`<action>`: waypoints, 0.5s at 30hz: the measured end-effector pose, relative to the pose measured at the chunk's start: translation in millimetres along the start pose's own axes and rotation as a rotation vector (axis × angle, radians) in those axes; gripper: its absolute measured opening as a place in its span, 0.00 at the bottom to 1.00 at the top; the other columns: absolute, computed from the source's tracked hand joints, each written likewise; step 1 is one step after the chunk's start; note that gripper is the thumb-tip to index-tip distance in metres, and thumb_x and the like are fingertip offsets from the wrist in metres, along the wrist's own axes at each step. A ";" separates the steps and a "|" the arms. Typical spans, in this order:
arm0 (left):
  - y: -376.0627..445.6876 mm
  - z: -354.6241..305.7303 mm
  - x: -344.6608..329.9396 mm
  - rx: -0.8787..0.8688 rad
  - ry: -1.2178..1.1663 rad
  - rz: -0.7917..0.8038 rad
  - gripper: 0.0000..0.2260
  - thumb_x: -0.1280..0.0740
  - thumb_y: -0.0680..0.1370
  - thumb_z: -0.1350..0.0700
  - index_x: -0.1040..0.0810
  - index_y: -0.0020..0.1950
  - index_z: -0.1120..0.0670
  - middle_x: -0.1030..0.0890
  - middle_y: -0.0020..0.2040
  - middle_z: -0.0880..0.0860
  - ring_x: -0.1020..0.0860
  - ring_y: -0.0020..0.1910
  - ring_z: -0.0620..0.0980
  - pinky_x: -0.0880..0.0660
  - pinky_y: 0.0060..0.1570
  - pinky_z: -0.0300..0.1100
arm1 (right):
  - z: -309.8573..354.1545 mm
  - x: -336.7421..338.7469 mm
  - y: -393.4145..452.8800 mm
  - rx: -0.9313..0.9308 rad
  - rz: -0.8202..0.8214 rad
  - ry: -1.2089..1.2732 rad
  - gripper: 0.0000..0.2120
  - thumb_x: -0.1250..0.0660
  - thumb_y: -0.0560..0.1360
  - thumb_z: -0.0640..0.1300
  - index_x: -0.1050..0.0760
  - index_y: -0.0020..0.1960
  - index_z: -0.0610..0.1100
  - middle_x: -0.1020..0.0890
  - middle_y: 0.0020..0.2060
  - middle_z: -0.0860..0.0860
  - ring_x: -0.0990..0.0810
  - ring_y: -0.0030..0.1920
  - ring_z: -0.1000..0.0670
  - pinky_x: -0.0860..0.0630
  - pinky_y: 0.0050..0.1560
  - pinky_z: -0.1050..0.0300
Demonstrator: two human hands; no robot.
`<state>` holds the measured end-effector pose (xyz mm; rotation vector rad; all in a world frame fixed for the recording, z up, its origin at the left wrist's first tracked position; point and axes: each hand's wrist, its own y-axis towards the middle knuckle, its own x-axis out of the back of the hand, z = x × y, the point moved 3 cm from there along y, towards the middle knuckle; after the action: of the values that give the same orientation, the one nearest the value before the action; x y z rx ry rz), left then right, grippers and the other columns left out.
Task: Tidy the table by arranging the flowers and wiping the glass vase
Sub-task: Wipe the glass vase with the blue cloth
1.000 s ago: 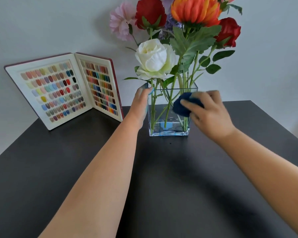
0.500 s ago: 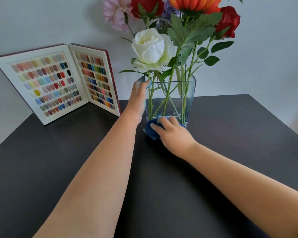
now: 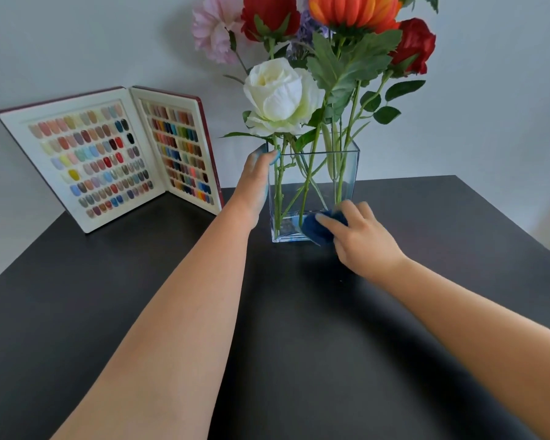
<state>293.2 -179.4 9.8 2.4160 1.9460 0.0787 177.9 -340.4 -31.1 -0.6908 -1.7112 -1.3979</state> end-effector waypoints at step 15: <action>1.4 -14.7 8.2 -0.019 0.000 0.007 0.40 0.39 0.60 0.32 0.31 0.69 0.49 0.29 0.71 0.51 0.33 0.71 0.52 0.39 0.64 0.51 | 34.7 -29.5 20.5 0.210 0.051 -0.015 0.28 0.25 0.63 0.34 0.24 0.63 0.40 0.24 0.51 0.39 0.27 0.45 0.37 0.20 0.35 0.41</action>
<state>295.3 -171.7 24.7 2.4108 1.9276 0.0968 201.8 -299.7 -47.5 -0.6244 -1.8077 -1.1608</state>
